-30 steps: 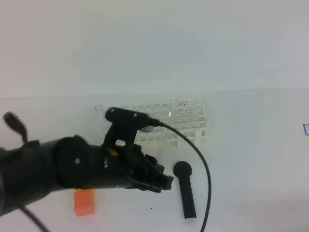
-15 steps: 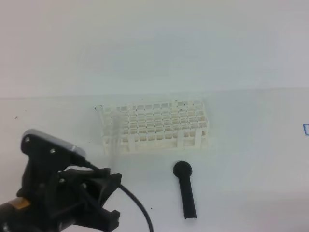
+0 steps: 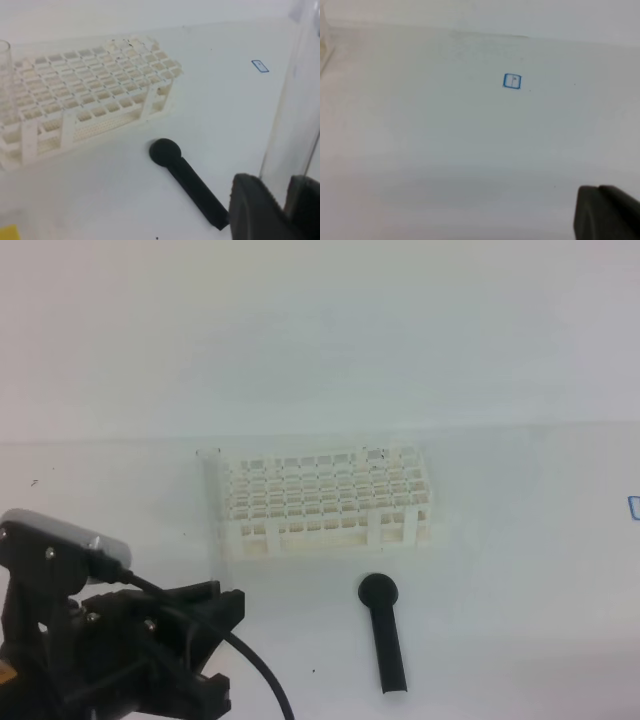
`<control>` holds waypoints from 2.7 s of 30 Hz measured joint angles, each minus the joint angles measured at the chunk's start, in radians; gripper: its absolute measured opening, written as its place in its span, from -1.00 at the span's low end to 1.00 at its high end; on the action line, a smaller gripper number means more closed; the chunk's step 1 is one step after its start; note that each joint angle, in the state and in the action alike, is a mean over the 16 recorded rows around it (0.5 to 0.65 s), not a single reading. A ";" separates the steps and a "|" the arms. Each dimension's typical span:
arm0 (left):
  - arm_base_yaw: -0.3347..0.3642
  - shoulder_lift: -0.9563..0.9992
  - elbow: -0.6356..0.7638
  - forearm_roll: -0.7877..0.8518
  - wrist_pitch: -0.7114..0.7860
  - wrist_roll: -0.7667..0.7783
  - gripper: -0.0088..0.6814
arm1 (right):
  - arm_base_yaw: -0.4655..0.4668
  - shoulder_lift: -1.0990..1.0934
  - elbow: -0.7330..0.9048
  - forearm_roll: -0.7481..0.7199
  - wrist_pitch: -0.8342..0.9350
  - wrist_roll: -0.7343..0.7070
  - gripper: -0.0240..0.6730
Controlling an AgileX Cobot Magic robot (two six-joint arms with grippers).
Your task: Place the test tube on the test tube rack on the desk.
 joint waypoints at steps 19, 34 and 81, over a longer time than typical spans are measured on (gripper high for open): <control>0.000 0.005 0.080 0.826 -0.252 -0.785 -0.67 | 0.000 0.000 0.000 -0.001 0.000 0.000 -0.94; 0.000 0.106 0.303 1.310 -0.792 -1.150 -0.65 | 0.000 0.000 0.000 -0.001 0.000 0.000 -0.94; 0.000 0.602 0.310 1.690 -1.253 -1.240 -0.65 | 0.007 0.001 -0.166 0.725 -0.001 -0.572 -0.94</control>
